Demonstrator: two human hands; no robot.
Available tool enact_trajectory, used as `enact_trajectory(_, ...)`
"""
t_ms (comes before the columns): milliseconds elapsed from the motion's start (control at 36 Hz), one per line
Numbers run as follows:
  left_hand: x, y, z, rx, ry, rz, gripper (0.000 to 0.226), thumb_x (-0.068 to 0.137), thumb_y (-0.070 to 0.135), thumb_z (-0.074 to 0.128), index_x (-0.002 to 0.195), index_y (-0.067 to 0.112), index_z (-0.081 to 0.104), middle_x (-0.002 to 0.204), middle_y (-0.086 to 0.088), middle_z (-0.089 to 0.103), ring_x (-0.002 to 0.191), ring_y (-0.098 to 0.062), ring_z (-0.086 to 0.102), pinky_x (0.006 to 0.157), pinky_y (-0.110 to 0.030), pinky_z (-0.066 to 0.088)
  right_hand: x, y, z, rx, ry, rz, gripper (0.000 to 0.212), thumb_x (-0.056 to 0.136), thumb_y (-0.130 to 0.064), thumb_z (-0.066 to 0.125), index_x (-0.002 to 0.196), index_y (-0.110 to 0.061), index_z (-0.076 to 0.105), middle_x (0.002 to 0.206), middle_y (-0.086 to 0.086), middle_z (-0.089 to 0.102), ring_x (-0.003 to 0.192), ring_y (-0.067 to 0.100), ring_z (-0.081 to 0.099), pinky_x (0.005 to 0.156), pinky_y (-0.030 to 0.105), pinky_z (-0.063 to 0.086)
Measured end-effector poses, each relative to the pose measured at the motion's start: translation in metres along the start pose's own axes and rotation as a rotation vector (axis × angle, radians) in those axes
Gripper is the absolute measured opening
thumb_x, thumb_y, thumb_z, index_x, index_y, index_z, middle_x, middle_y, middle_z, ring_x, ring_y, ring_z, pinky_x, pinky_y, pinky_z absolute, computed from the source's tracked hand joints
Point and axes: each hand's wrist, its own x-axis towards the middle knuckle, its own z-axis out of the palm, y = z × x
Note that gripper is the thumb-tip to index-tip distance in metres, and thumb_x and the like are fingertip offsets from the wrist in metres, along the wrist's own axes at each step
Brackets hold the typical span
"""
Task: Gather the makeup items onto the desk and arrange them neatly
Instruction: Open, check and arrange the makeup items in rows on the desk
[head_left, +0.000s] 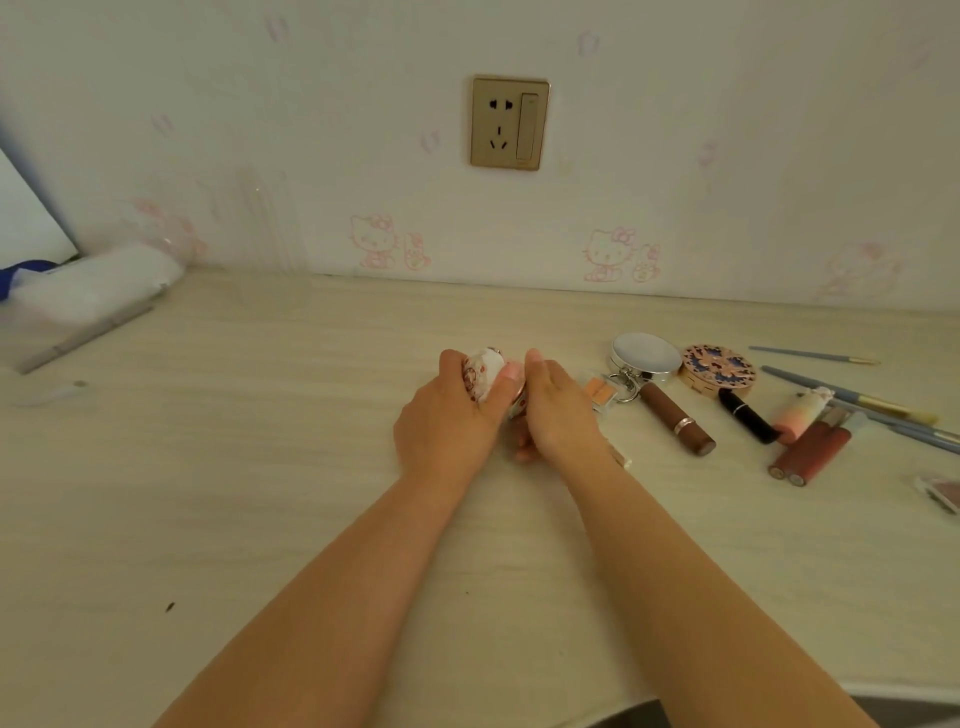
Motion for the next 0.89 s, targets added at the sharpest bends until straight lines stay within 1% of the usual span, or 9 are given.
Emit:
enact_trajectory(28,0.000,-0.001,0.000,0.006,-0.004,-0.001,0.051,0.084,0.067,0.036,0.103,0.020,0.044,0.093,-0.004,0.065,0.088,-0.030,0.059,0.068,-0.034,0.042,-0.001,0.004,0.000,-0.072,0.062,-0.107,0.038,0.100,-0.037,0.028,0.105,-0.013,0.058,0.089,0.004,0.060,0.080,0.021,0.056,0.068,0.027,0.042)
enact_trajectory(83,-0.001,-0.001,0.001,0.024,-0.001,0.003,0.050,0.085,0.065,0.038,0.106,0.020,0.045,0.095,-0.004,0.065,0.089,-0.030,0.059,0.066,-0.032,0.039,-0.003,0.012,-0.002,-0.204,0.128,-0.242,0.031,0.100,-0.028,0.033,0.113,-0.017,0.059,0.098,0.000,0.060,0.090,0.017,0.051,0.072,0.023,0.031)
enact_trajectory(167,-0.002,0.000,0.002,0.048,0.014,0.002,0.049,0.087,0.062,0.037,0.109,0.019,0.045,0.095,-0.004,0.064,0.088,-0.029,0.059,0.065,-0.031,0.036,-0.001,0.022,-0.005,-0.405,0.204,-0.325,0.030,0.098,-0.024,0.039,0.117,-0.020,0.062,0.108,0.007,0.058,0.099,0.023,0.054,0.079,0.031,0.038)
enact_trajectory(333,-0.001,-0.001,0.003,0.046,0.013,0.001,0.050,0.089,0.061,0.035,0.113,0.019,0.044,0.098,-0.004,0.063,0.087,-0.027,0.058,0.065,-0.031,0.036,0.000,0.027,-0.003,-0.487,0.196,-0.399,0.026,0.096,-0.019,0.046,0.104,-0.011,0.070,0.106,0.009,0.055,0.092,0.025,0.055,0.070,0.023,0.031)
enact_trajectory(417,0.000,-0.003,0.005,0.054,0.017,0.000,0.049,0.089,0.059,0.035,0.116,0.019,0.044,0.100,-0.003,0.063,0.089,-0.026,0.059,0.065,-0.031,0.036,-0.002,0.026,-0.003,-0.523,0.150,-0.450,0.026,0.096,-0.019,0.046,0.107,-0.014,0.070,0.111,0.010,0.054,0.099,0.028,0.051,0.078,0.024,0.031)
enact_trajectory(500,0.001,-0.004,0.006,0.050,0.013,0.002,0.050,0.089,0.058,0.035,0.120,0.020,0.043,0.104,-0.003,0.064,0.093,-0.027,0.060,0.067,-0.030,0.038,-0.005,0.027,-0.001,-0.667,0.055,-0.484,0.039,0.097,-0.027,0.034,0.122,-0.016,0.061,0.136,0.009,0.047,0.118,0.029,0.039,0.100,0.030,0.029)
enact_trajectory(611,0.001,-0.006,0.006,0.026,0.017,0.010,0.049,0.090,0.056,0.036,0.124,0.021,0.042,0.109,-0.002,0.063,0.097,-0.025,0.060,0.070,-0.031,0.042,-0.007,0.027,0.002,-0.814,-0.077,-0.522,0.065,0.090,-0.042,0.009,0.144,-0.016,0.034,0.154,0.002,0.027,0.143,0.022,0.016,0.117,0.031,0.015)
enact_trajectory(694,0.001,-0.008,0.006,-0.030,0.022,0.016,0.049,0.090,0.053,0.040,0.127,0.020,0.043,0.113,-0.004,0.062,0.101,-0.026,0.058,0.076,-0.034,0.044,-0.004,0.029,0.002,-0.862,-0.143,-0.499,0.049,0.102,-0.030,0.022,0.149,-0.018,0.022,0.157,0.000,0.017,0.146,0.016,0.006,0.117,0.025,0.004)
enact_trajectory(889,-0.001,-0.008,0.003,-0.104,0.049,0.034,0.046,0.092,0.042,0.046,0.130,0.017,0.045,0.122,-0.006,0.047,0.101,-0.026,0.055,0.074,-0.028,0.037,-0.006,0.027,0.003,-0.886,-0.147,-0.506,0.048,0.102,-0.027,0.024,0.149,-0.016,0.019,0.157,0.002,0.014,0.146,0.014,0.006,0.114,0.020,-0.001)
